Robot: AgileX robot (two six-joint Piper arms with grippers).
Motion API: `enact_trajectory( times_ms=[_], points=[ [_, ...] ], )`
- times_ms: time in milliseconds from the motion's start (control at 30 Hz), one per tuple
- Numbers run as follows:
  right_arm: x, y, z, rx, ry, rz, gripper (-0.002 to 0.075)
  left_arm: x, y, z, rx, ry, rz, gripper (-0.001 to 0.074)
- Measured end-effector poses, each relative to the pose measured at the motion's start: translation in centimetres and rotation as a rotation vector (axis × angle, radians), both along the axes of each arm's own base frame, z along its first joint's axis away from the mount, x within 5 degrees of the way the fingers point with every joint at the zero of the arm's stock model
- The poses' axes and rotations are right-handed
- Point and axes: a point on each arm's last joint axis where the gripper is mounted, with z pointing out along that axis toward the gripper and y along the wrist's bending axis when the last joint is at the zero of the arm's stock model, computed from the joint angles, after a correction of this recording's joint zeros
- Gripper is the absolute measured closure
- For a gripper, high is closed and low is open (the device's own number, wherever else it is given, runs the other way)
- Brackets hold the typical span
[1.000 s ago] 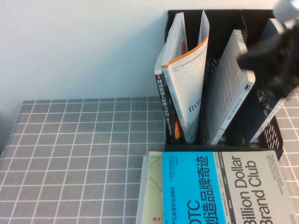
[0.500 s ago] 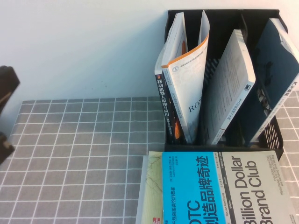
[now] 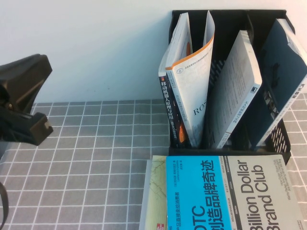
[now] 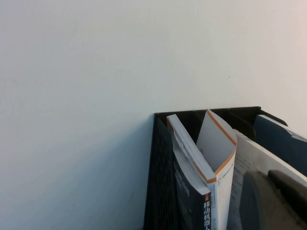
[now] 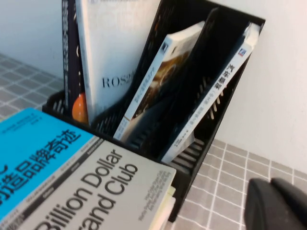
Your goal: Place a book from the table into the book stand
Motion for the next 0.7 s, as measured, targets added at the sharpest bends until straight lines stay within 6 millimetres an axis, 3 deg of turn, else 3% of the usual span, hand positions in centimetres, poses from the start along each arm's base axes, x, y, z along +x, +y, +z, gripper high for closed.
enact_trajectory(
  times_ms=[200,700],
  points=[
    [-0.1,0.0,-0.5,0.162,0.092,-0.033,0.0728,0.0,0.0,0.1,-0.002,-0.008,-0.001,0.0738],
    [-0.2,-0.1,-1.2,0.162,0.165,-0.044,0.0728,0.0,0.0,0.0,0.001,-0.007,-0.001,0.0738]
  ],
)
